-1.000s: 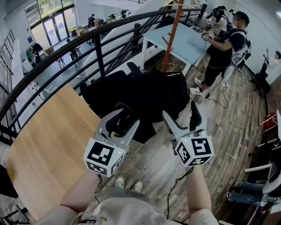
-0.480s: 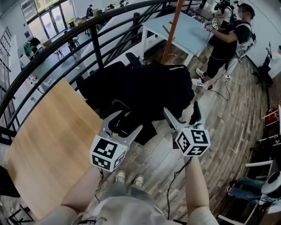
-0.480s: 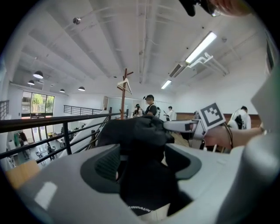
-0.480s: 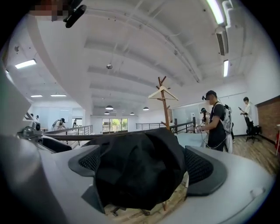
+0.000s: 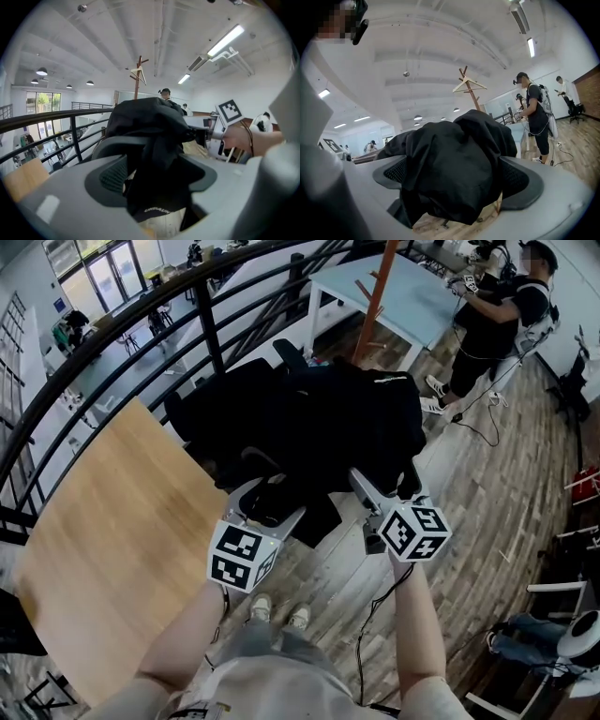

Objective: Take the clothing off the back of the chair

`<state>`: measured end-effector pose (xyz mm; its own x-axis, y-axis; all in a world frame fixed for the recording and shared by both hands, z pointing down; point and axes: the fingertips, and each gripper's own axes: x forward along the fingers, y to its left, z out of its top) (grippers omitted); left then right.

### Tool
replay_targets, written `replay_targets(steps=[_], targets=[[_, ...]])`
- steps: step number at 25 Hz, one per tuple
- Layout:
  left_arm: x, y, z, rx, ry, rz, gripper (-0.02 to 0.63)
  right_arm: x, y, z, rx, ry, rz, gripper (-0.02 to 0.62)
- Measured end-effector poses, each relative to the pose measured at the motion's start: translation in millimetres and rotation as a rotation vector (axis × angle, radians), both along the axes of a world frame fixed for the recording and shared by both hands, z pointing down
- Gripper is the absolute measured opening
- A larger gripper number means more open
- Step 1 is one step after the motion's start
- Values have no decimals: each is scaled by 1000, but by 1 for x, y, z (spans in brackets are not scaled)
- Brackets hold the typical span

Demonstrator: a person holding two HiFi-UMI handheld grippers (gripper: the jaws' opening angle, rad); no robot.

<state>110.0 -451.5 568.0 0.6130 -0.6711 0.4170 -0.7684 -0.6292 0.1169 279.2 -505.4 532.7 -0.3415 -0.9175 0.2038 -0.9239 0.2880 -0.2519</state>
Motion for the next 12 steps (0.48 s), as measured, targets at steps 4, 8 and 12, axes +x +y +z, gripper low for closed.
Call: replay_targets(steps=[4,8,12], targets=[[-2,-6,5,-18,20,5,289,-7,-8,5,-18,10,-18,546],[4,-6,11,-23,6,21,197,-8,-8,10,-26,10,-29,412],[5,-7,13,-26,-12,18,78,-4,-5,6,-20,18,-27,247]])
